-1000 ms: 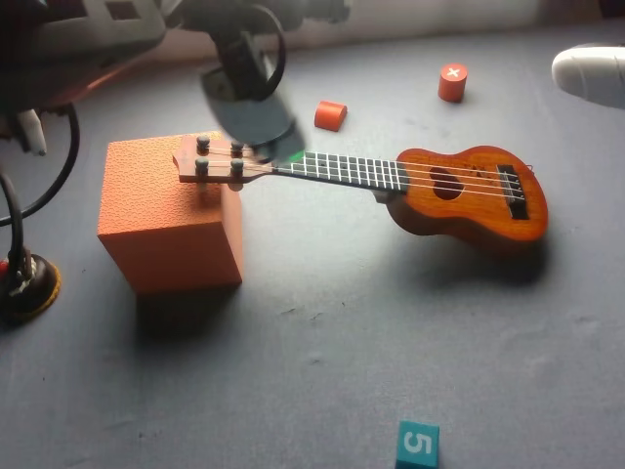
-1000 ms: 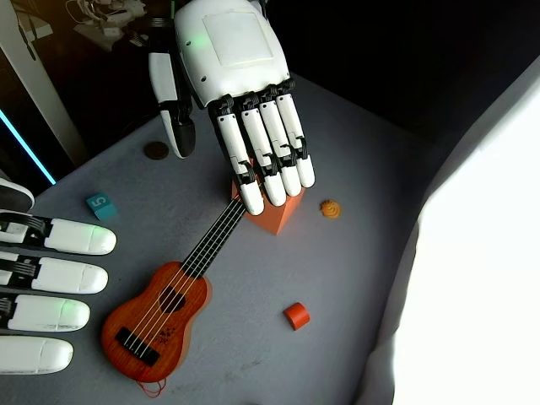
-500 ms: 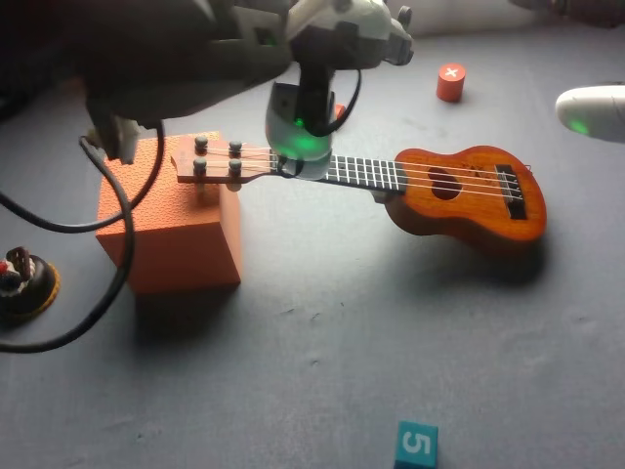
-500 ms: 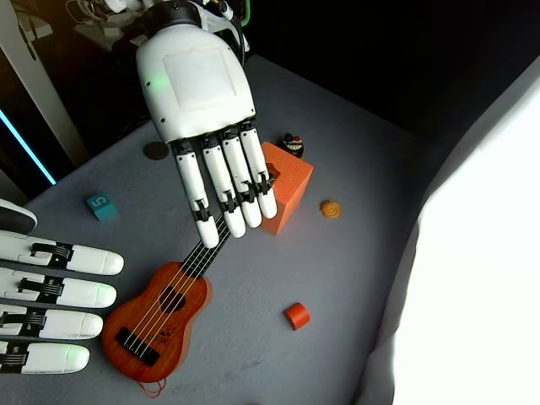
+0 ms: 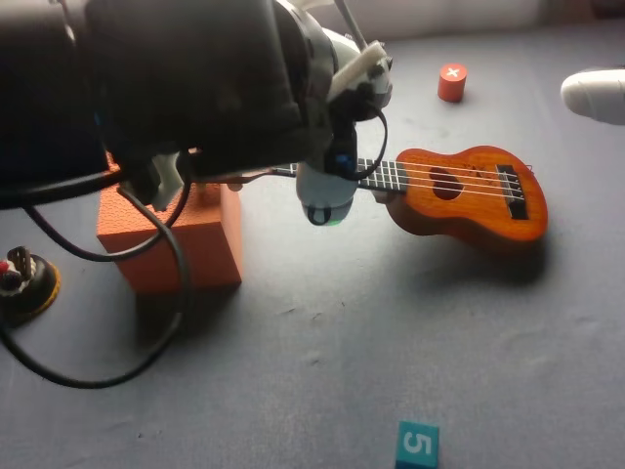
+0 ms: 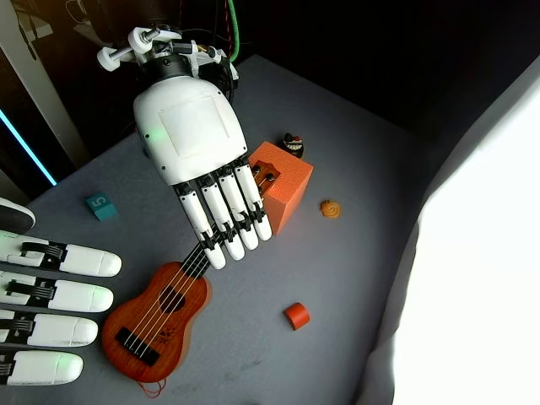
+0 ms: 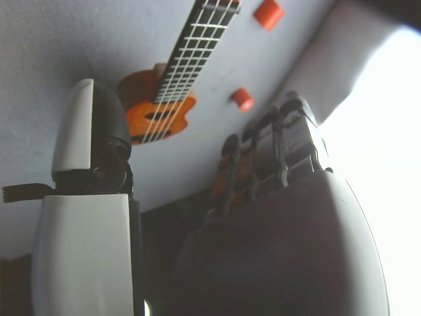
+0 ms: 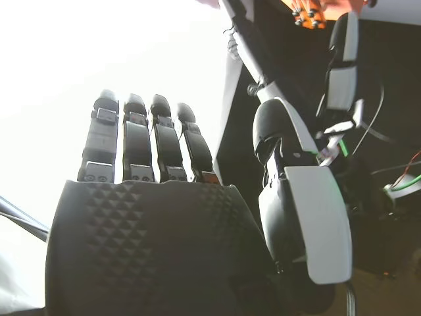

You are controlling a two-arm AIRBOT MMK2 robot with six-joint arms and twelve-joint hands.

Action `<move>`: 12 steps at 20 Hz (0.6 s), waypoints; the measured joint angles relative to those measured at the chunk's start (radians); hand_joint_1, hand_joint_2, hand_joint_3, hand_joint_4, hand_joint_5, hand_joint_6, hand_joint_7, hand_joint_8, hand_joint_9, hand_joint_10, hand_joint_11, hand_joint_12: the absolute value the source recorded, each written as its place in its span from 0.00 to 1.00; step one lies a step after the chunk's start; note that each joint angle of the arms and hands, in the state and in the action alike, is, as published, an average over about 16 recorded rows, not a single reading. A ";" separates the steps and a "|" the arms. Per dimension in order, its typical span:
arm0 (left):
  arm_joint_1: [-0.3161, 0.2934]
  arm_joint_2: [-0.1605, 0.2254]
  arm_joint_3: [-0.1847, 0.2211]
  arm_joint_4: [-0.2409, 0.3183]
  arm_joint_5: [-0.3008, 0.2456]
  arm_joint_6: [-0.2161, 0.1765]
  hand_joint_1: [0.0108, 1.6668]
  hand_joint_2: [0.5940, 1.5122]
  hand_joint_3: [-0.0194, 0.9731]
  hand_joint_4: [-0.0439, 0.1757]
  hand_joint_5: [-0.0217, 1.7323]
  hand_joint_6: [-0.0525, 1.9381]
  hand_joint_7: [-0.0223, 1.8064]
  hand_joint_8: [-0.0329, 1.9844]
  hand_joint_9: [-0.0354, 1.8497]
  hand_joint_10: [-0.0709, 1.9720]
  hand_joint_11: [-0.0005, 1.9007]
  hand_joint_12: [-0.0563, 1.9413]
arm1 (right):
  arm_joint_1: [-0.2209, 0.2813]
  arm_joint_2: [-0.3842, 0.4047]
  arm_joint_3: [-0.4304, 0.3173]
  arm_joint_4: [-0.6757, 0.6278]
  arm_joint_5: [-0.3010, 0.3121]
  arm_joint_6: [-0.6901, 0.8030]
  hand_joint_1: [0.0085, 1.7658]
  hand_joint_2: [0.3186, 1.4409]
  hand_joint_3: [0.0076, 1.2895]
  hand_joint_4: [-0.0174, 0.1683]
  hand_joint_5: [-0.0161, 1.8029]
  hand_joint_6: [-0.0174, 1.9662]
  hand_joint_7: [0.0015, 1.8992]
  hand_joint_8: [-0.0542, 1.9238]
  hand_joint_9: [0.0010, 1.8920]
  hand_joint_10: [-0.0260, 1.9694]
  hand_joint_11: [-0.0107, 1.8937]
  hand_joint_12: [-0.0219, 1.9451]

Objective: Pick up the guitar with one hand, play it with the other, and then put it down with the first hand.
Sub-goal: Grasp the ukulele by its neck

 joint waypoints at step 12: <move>0.084 -0.115 0.081 0.138 0.100 -0.116 0.77 0.49 0.00 0.20 0.02 0.02 0.02 0.01 0.03 0.04 0.01 0.04 | 0.005 -0.002 0.023 0.049 -0.011 0.000 0.23 0.92 0.01 0.07 0.06 0.02 0.04 0.03 0.02 0.01 0.02 0.01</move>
